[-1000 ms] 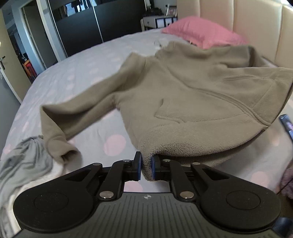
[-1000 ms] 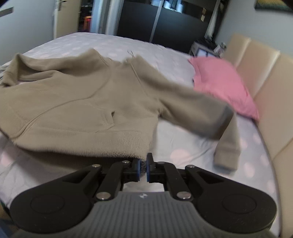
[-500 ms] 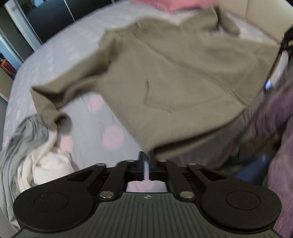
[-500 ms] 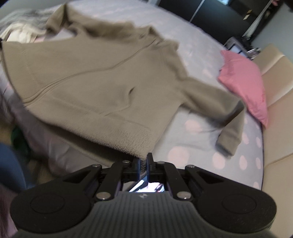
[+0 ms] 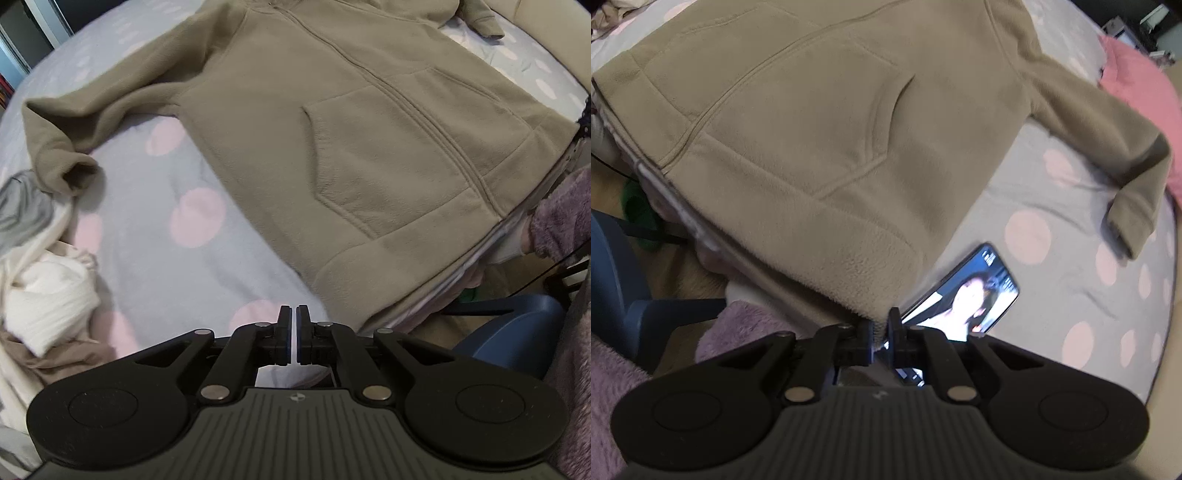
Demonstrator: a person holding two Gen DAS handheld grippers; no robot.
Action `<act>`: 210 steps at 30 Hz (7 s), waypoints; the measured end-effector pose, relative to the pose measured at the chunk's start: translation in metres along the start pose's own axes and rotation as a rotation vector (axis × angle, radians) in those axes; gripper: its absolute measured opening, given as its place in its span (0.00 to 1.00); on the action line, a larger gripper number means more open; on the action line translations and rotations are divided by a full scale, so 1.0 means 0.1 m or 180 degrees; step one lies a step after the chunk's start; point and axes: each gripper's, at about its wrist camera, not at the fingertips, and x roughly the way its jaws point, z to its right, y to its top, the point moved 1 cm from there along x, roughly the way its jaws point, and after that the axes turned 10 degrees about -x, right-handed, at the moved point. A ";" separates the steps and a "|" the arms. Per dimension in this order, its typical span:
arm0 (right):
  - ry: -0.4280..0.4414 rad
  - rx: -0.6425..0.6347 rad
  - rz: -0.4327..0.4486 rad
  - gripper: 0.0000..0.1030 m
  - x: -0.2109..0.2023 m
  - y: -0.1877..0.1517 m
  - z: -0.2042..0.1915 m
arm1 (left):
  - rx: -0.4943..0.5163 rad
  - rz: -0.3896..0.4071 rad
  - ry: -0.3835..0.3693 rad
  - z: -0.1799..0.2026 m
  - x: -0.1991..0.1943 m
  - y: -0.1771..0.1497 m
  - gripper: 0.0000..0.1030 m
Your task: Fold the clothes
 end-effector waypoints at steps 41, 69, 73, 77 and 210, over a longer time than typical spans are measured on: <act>0.0461 0.0465 0.0109 0.24 0.64 0.47 0.18 | -0.0947 -0.0470 -0.0350 0.02 1.01 0.26 0.25; 0.0560 -0.0404 -0.0121 0.15 -0.36 0.31 -0.42 | -0.0615 -0.0715 -0.0621 0.07 0.22 0.20 0.14; 0.0557 -0.0362 -0.0160 0.21 -0.19 0.32 -0.47 | -0.0670 -0.0788 -0.0608 0.00 0.30 0.18 0.22; 0.0543 -0.0276 -0.0086 0.31 -0.12 0.47 -0.26 | -0.0698 -0.0658 -0.0588 -0.10 0.14 0.24 0.36; -0.0684 0.2459 0.1056 0.64 0.79 0.60 2.50 | -0.1655 0.0613 0.0367 -1.49 0.57 2.07 0.32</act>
